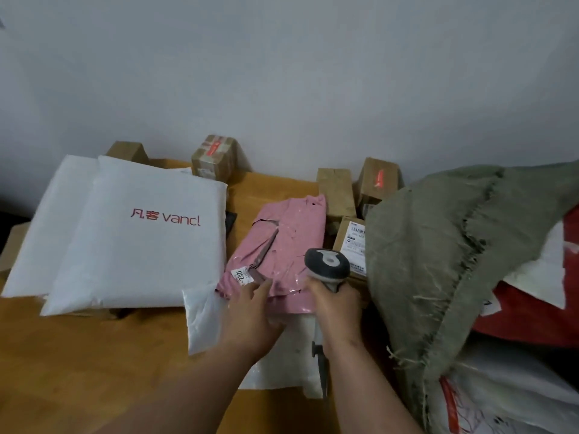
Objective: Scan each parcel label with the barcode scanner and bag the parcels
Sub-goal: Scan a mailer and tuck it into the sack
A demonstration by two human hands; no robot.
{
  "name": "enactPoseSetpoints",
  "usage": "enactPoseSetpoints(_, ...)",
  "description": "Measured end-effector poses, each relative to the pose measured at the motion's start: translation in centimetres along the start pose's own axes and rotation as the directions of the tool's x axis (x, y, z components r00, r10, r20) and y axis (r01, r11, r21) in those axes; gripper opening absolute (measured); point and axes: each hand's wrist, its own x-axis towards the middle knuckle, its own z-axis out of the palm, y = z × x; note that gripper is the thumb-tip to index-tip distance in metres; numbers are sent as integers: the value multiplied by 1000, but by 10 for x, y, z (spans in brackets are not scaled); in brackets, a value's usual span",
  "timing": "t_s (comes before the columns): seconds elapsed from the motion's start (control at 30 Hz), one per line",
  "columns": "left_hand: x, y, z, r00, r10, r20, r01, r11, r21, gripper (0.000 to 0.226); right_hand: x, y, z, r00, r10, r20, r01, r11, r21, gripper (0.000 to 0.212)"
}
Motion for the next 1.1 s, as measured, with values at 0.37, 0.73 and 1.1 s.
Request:
enactPoseSetpoints(0.37, 40, -21, 29, 992, 81, 97, -96, 983, 157, 103, 24, 17, 31, 987, 157, 43, -159, 986, 45, 29)
enactPoseSetpoints(0.73, 54, -31, 2, 999, 42, -25, -43, 998, -45, 51, 11, 1, 34, 991, 125, 37, -131, 965, 225, 26)
enactPoseSetpoints(1.1, 63, -11, -102, 943, -326, 68, 134, 184, -974, 31, -9, -55, 30, 994, 22, -109, 14, 950, 313, 21)
